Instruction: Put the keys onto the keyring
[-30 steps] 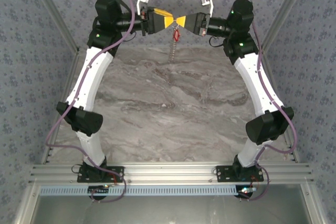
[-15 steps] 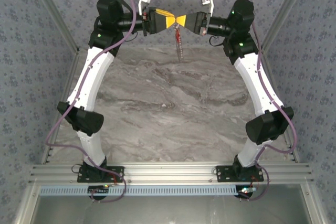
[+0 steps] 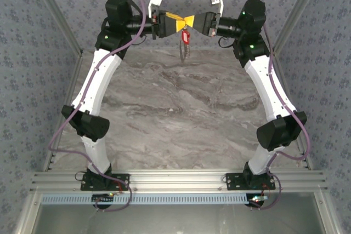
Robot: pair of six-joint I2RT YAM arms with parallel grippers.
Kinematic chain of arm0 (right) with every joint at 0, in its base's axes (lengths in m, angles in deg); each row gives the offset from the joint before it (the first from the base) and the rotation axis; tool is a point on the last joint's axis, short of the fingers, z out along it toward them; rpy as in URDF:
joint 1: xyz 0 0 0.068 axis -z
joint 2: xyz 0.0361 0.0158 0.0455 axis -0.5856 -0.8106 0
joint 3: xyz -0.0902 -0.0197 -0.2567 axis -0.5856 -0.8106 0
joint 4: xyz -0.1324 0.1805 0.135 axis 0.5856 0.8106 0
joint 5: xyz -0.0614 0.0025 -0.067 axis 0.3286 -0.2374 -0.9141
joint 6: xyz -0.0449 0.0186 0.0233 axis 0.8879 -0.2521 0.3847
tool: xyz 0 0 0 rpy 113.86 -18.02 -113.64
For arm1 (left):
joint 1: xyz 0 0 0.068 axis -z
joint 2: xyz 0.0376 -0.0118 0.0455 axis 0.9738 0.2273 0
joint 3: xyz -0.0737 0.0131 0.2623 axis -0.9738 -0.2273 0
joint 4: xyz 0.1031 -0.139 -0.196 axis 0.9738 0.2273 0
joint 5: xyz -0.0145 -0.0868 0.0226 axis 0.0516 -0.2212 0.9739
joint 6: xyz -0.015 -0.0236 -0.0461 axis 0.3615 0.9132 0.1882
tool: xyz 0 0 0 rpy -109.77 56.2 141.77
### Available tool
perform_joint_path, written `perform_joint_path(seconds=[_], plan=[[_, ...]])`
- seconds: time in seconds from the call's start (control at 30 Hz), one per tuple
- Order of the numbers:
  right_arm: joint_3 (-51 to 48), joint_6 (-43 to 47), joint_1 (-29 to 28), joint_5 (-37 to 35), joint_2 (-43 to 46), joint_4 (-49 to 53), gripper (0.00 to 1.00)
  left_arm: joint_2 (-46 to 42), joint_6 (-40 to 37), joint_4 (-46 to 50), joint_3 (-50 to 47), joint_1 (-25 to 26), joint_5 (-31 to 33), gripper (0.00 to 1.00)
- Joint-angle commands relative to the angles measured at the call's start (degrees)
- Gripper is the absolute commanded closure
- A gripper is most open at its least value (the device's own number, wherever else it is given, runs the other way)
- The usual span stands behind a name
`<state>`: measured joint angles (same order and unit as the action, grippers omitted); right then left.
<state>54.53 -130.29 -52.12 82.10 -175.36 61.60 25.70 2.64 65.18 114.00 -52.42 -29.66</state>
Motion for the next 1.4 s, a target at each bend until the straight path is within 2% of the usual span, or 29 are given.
perform_joint_path(seconds=[0.0, 0.13, 0.53, 0.73, 0.9, 0.93, 0.97, 1.0, 1.07, 1.17, 1.37], plan=[[0.01, -1.18, -0.12, 0.19, 1.32, -3.02, 1.0, 0.15, -0.52, -0.49, 1.72, 0.29, -0.34, 0.75], [-0.27, -1.15, -0.12, 0.38, 1.51, -3.12, 1.0, 0.14, 0.04, -1.23, 1.71, 0.51, -0.18, 0.81], [-1.77, -0.92, 0.1, 0.59, 2.43, -3.16, 1.0, -0.46, 0.62, -2.23, 1.61, 0.51, 0.96, 0.8], [-2.13, -1.07, 0.28, 0.56, 2.7, -3.34, 1.0, -0.64, 1.4, -3.35, 1.23, 0.59, 1.02, 0.99], [-1.95, -2.52, 0.27, 0.14, 2.75, -4.63, 1.0, -0.73, 2.01, -4.22, 1.28, 0.84, 1.06, 1.0], [-2.02, -2.99, 0.35, 0.04, 2.76, -5.1, 0.97, -0.73, 2.09, -4.4, 1.24, 0.88, 1.1, 1.0], [-2.48, -3.86, 0.49, -0.37, 2.86, -6.18, 0.83, -0.82, 2.16, -4.64, 1.28, 0.95, 1.26, 1.0], [-3.2, -4.85, 0.72, -0.95, 3.19, -7.43, 0.74, -0.95, 2.28, -4.92, 1.24, 0.93, 1.63, 1.0], [-5.03, -6.46, 1.48, -2.02, 4.0, -9.58, 0.64, -1.23, 2.24, -5.32, 1.17, 0.95, 2.61, 1.0], [-8.53, -9.01, 2.69, -3.04, 5.63, -13.56, 0.59, -1.61, 2.88, -6.74, 1.09, 0.93, 3.36, 1.0], [-12.06, -10.71, 2.38, -3.32, 7.56, -15.85, 0.58, -2.06, 3.61, -8.28, 1.25, 0.95, 4.64, 1.0]])
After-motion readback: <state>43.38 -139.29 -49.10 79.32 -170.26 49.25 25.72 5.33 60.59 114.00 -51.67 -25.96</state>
